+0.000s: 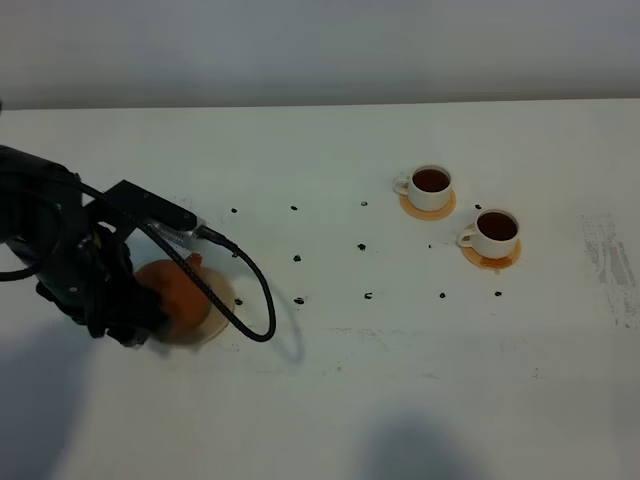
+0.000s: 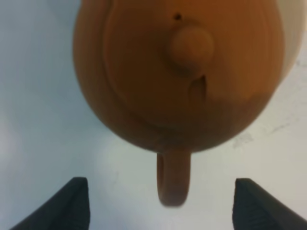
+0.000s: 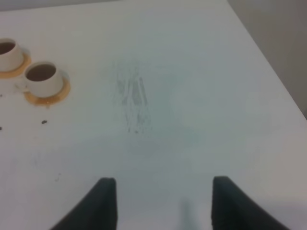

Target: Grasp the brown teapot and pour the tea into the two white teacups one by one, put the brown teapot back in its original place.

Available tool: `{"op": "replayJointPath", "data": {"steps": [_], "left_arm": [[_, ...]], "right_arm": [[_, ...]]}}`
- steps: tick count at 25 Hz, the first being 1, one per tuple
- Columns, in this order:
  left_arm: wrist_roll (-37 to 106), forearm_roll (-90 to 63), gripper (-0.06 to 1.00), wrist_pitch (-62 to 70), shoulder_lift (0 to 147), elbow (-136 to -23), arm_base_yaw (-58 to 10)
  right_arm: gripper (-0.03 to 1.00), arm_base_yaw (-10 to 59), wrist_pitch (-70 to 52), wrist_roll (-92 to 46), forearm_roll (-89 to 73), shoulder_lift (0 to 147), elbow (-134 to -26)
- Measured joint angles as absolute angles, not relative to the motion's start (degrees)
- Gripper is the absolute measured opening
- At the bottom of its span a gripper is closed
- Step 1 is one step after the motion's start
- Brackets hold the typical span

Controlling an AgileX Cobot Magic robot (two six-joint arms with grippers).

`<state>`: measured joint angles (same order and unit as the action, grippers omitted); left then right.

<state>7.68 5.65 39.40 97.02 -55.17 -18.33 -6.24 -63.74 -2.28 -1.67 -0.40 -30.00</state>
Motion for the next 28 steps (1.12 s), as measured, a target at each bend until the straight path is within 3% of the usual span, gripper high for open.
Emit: {"op": "replayJointPath", "data": {"steps": [17, 28], "left_arm": [[5.1, 7.2, 0.57, 66.5, 69.7, -56.4, -15.0], [5.0, 5.8, 0.57, 68.1, 59.3, -56.4, -15.0]], "right_arm": [[0.44, -6.2, -63.7, -2.3, -1.7, -0.4, -30.0], [0.44, -6.2, -63.7, -2.3, -1.7, -0.4, -30.0]]}}
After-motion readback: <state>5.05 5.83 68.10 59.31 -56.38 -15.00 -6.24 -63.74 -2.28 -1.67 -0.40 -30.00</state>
